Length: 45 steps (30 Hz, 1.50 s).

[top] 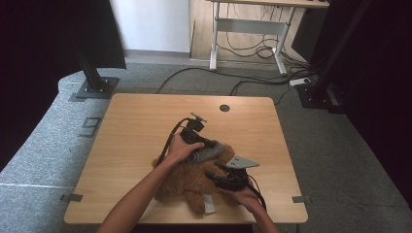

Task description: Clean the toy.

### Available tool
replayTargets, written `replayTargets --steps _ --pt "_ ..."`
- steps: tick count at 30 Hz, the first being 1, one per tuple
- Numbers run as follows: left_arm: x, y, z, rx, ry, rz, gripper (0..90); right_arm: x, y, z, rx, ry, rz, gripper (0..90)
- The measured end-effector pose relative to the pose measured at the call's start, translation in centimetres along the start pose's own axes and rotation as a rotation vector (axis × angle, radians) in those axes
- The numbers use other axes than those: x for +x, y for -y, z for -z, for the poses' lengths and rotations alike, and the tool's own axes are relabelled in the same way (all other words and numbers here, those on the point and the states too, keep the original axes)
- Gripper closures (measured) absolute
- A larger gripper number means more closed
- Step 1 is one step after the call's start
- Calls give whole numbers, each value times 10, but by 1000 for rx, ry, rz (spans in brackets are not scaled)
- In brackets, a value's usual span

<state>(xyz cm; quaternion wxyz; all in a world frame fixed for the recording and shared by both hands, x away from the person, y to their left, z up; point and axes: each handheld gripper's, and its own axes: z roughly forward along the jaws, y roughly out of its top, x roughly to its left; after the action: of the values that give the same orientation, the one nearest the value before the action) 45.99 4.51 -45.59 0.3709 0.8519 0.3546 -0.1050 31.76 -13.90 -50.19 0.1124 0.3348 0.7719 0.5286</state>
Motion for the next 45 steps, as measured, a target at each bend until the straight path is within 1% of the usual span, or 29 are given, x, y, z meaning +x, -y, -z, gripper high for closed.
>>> replayTargets --steps 3,6,8,10,13,15,17,18,22,28,31,32,36,38,40,43,45 --pt "-1 -1 -12 29 -18 -5 811 0 0 0 -2 1 -1 500" --pt "2 0 -18 55 -30 -2 811 0 0 0 -2 1 0 500" --pt "3 1 -17 73 -42 -7 812 0 1 0 -3 1 0 500" --pt "4 2 -15 91 -78 -15 812 0 1 0 -3 1 1 499" --pt "10 4 -9 104 -123 -7 812 0 1 0 -5 1 1 499" --pt "16 6 -1 99 -137 6 812 0 1 1 -6 -1 1 499" --pt "22 9 6 90 -140 22 812 0 1 1 -5 -1 2 499" --pt "27 12 11 78 -143 34 812 0 2 1 -4 -3 -1 499" --pt "44 24 30 55 -152 69 812 0 2 1 -5 -3 -2 499" --pt "57 44 54 24 -173 98 811 0 2 2 -6 -1 -4 499" --pt "66 55 71 -9 -180 123 810 0 2 2 -6 0 -5 499" --pt "69 59 77 -26 -183 138 810 0 2 2 -6 0 -5 498" --pt "75 72 95 -50 -192 152 808 -1 1 1 -7 2 -10 489" --pt "77 77 100 -61 -188 160 806 -2 -1 2 -11 0 -23 467" --pt "78 81 102 -68 -183 165 805 -4 -7 3 -17 -3 -38 437" --pt "79 84 100 -65 -179 164 804 -5 -16 4 -17 0 -43 412" --pt "78 84 99 -68 -176 166 804 -6 -26 4 -23 8 -39 402"
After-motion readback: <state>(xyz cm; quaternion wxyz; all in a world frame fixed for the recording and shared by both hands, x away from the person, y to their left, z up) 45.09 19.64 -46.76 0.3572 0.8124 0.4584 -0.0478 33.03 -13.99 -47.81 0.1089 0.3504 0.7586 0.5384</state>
